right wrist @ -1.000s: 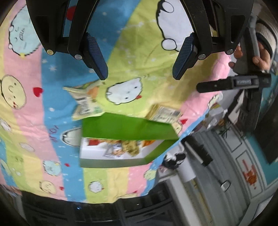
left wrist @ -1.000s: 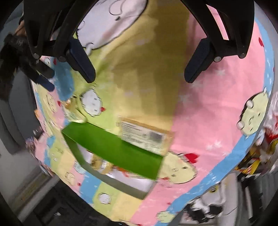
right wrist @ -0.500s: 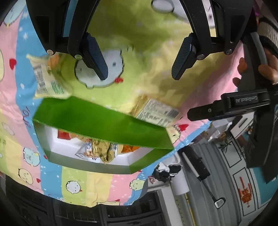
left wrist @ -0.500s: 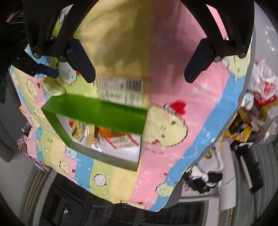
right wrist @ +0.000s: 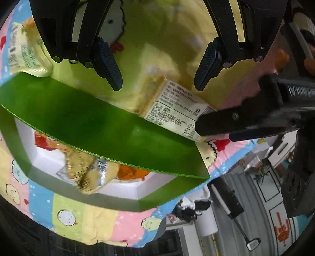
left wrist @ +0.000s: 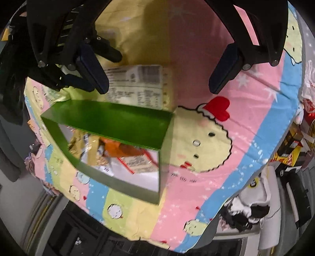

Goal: Organize snacks
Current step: 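Grasp the cream barcode-labelled snack bag with the right gripper, then lift the cream snack bag over the green box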

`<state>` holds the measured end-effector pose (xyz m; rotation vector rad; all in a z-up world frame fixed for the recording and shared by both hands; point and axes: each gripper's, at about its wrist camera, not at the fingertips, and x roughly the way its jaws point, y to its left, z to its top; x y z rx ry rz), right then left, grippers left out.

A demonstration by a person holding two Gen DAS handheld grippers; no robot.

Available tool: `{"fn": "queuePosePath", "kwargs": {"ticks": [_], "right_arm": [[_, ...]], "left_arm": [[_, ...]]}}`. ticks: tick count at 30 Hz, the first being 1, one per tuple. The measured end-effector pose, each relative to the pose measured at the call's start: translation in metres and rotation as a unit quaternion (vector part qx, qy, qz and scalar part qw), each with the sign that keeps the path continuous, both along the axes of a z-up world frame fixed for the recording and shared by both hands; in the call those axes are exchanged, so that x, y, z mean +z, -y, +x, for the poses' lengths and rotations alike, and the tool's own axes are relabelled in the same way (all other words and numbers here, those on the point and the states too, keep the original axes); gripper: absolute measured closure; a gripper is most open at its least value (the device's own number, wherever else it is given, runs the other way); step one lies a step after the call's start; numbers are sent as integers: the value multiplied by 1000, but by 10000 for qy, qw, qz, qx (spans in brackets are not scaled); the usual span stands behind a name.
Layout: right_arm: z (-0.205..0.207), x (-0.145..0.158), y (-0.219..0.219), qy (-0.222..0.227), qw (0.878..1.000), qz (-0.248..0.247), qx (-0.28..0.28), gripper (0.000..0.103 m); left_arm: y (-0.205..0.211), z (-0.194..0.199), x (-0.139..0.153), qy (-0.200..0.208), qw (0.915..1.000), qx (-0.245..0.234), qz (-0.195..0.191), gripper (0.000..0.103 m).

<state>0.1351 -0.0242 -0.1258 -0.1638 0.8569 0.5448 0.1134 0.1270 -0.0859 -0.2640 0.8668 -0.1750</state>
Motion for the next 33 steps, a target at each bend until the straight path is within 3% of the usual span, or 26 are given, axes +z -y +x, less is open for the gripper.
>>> {"fn": "queuePosePath", "kwargs": {"ticks": [4, 6, 10, 12, 25, 33], "right_arm": [[5, -1, -6, -21, 9999, -89, 79, 26], [7, -2, -10, -15, 9998, -180, 97, 26], [6, -1, -19, 47, 9992, -291, 277, 39], [4, 0, -24, 74, 9988, -303, 371, 46], [-5, 4, -30, 140, 9992, -188, 326, 50], [-38, 34, -17, 526, 9982, 189, 197, 54]], "left_arm": [[2, 2, -4, -13, 9999, -86, -125, 7], [6, 5, -9, -91, 9999, -116, -62, 15], [12, 5, -11, -98, 9998, -111, 161, 26], [13, 4, -12, -103, 9997, -176, 117, 37], [7, -9, -3, -74, 9999, -22, 102, 41], [12, -38, 31, 420, 9990, -56, 166, 41]]}}
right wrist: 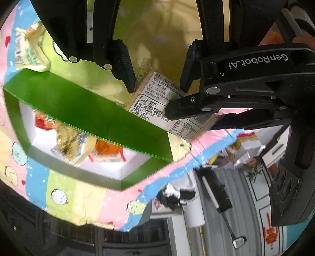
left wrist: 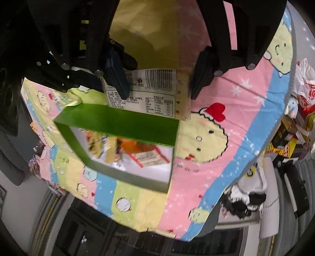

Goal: Organize snacks
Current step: 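Lift the cream snack bag over the green box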

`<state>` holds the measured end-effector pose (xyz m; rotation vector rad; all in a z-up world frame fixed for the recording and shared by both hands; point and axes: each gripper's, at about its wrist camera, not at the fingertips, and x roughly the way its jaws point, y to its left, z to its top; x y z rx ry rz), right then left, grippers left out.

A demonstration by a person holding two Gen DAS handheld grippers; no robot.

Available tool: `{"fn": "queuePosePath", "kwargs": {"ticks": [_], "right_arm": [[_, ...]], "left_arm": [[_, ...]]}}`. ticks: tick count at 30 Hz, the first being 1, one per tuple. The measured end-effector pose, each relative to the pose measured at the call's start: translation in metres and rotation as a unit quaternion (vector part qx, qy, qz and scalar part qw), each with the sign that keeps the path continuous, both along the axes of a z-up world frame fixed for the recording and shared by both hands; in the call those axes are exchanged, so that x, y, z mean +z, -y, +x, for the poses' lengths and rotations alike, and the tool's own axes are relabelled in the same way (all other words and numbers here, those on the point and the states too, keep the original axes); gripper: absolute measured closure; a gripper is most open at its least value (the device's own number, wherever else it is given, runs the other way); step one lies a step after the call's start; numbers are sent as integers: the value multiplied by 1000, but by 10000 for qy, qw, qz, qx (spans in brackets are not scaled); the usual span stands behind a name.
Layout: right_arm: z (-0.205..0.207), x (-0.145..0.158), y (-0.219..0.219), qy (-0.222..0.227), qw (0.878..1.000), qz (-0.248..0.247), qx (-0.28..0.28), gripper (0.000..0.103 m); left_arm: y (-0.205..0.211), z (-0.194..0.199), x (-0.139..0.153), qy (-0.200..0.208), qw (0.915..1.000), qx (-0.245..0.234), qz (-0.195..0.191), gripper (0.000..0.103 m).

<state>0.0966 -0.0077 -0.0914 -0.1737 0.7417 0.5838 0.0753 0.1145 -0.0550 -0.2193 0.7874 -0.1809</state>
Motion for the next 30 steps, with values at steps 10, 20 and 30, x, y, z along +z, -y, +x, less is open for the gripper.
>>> {"fn": "queuePosePath", "kwargs": {"ticks": [10, 20, 30], "right_arm": [[-22, 40, 31, 455, 9986, 187, -181, 54], [-2, 56, 55, 595, 9966, 491, -290, 54], [37, 66, 76, 659, 9955, 544, -402, 54]], "left_arm": [[34, -12, 45, 535, 9981, -211, 229, 41], [56, 11, 66, 652, 9962, -336, 472, 41], [73, 56, 74, 637, 9960, -458, 422, 41]]}}
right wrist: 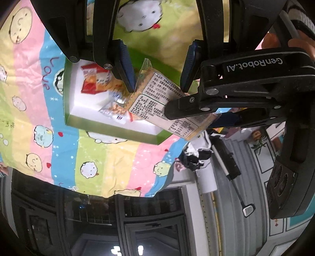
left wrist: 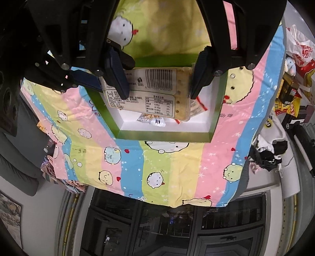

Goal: Organize snacks
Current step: 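Lift the cream snack bag over the green box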

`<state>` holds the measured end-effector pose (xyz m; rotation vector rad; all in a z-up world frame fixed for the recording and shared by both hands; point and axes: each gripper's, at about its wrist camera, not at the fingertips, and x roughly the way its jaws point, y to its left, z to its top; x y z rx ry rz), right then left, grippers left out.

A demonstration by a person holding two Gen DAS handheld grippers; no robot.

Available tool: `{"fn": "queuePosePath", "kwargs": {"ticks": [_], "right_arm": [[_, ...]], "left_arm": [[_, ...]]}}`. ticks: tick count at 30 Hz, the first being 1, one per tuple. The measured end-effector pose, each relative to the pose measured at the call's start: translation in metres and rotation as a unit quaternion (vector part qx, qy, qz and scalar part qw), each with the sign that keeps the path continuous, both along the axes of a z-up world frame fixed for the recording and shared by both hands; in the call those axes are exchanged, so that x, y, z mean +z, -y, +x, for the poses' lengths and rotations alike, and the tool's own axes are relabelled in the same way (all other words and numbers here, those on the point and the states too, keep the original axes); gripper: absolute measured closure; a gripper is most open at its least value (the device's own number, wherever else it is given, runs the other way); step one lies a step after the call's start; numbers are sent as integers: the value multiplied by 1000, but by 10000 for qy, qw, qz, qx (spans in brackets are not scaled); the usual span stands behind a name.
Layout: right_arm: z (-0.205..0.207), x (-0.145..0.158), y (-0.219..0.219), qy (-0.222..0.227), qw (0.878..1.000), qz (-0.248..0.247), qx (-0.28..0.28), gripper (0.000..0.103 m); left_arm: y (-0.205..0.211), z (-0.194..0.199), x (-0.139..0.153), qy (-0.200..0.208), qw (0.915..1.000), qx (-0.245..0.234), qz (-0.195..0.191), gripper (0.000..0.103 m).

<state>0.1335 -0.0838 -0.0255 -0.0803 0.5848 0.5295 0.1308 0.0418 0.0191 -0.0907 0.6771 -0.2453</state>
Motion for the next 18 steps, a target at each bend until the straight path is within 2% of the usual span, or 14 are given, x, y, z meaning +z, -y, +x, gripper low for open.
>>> {"fn": "queuePosePath", "kwargs": {"ticks": [13, 16, 18], "right_arm": [[54, -21, -7, -313, 9989, -339, -105, 54], [57, -22, -13, -288, 9985, -450, -130, 54], [58, -23, -18, -221, 9977, -608, -179, 54]], "left_arm": [[-3, 55, -31, -468, 9987, 170, -139, 39], [-5, 61, -34, -551, 9979, 314, -94, 36], [-3, 62, -35, -592, 9976, 358, 16, 26]]}}
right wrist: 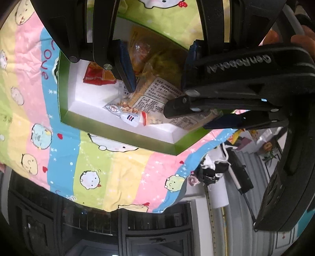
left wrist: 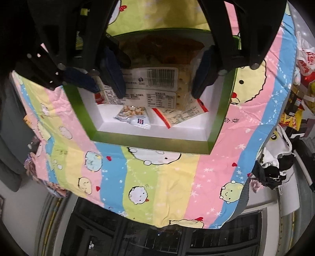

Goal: Organize snacks
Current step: 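Lift the cream snack bag over the green box, then lower the cream bag into the box and open the right gripper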

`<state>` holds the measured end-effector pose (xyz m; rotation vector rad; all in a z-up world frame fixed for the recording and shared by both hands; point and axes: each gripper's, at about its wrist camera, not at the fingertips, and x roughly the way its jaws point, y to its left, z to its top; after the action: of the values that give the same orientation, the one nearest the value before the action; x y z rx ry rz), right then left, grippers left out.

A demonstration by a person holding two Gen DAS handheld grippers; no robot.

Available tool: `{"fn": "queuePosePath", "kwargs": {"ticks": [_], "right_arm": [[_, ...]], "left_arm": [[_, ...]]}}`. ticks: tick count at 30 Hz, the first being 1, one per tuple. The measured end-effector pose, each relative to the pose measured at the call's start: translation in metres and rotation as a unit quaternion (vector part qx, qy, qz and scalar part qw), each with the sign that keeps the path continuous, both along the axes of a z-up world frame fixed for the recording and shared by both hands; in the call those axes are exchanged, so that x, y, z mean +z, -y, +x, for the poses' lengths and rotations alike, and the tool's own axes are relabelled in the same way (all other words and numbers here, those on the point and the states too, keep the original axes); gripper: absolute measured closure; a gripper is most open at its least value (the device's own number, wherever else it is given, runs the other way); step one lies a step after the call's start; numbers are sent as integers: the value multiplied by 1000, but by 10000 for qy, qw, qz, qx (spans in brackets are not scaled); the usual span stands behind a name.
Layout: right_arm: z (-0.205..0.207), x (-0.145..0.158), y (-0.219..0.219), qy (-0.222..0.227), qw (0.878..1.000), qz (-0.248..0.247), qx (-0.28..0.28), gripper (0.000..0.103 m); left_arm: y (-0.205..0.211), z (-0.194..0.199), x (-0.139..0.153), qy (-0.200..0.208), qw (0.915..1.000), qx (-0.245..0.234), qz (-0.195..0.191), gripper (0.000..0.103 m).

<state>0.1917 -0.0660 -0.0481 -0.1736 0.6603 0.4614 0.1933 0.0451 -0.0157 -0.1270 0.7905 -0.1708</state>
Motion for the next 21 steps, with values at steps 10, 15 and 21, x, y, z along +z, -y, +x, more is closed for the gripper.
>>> {"fn": "queuePosePath", "kwargs": {"ticks": [10, 15, 21], "right_arm": [[-17, 19, -3, 379, 9992, -131, 12, 41], [-36, 30, 8, 474, 9989, -21, -2, 40], [-59, 40, 23, 522, 9985, 169, -9, 36]], "left_arm": [[-8, -17, 13, 226, 9995, 191, 139, 11], [-10, -34, 26, 405, 9989, 191, 131, 11], [-1, -57, 42, 638, 9978, 86, 176, 1]]}}
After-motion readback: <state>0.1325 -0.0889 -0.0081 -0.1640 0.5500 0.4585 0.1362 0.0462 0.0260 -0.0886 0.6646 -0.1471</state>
